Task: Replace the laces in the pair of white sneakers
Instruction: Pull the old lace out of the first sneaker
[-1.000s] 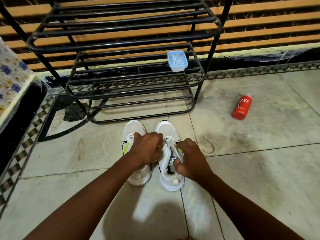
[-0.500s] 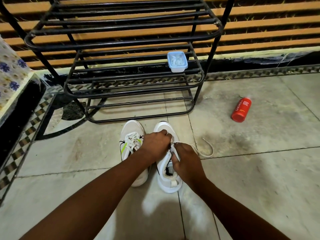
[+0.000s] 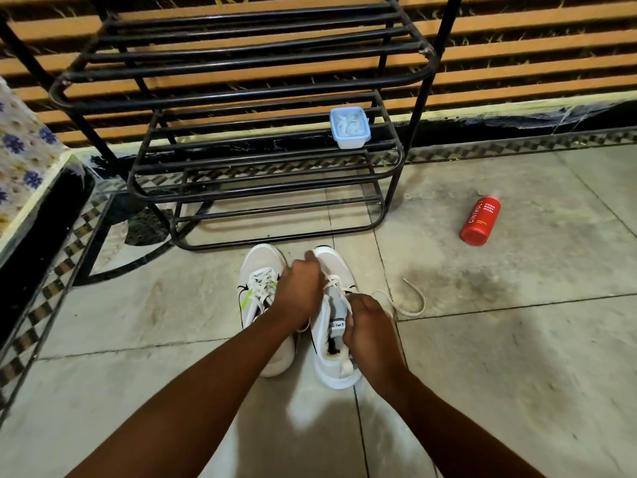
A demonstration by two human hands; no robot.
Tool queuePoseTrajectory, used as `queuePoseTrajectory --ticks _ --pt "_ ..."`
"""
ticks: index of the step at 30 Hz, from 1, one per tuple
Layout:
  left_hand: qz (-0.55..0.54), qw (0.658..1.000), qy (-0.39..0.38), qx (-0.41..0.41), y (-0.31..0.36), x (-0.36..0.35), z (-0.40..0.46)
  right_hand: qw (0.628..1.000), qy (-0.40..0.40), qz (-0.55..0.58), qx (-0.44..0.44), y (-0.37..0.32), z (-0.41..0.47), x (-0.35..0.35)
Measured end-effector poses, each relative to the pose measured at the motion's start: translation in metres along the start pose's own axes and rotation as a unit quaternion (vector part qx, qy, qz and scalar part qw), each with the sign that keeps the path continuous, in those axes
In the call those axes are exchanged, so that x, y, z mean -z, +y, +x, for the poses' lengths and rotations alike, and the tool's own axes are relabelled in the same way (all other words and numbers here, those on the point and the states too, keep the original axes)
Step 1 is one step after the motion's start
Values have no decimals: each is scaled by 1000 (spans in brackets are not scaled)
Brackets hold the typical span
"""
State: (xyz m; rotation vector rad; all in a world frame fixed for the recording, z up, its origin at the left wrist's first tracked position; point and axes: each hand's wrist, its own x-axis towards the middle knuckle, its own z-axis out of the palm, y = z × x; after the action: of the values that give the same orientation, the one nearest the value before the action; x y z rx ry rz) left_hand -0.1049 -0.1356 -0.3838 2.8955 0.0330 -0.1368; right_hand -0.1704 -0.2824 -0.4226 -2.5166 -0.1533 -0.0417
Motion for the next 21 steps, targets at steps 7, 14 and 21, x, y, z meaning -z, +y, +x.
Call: queuePoseTrajectory --ticks 7,14,21 --pt "-68 993 0 -95 1 12 -2 1000 -5 2 -17 0 1 -6" --pt "-36 991 -18 -127 -3 15 1 999 11 34 -23 2 1 -13" --pt "-126 987 0 -98 -7 -2 7 999 -9 32 -27 -3 -1 -11"
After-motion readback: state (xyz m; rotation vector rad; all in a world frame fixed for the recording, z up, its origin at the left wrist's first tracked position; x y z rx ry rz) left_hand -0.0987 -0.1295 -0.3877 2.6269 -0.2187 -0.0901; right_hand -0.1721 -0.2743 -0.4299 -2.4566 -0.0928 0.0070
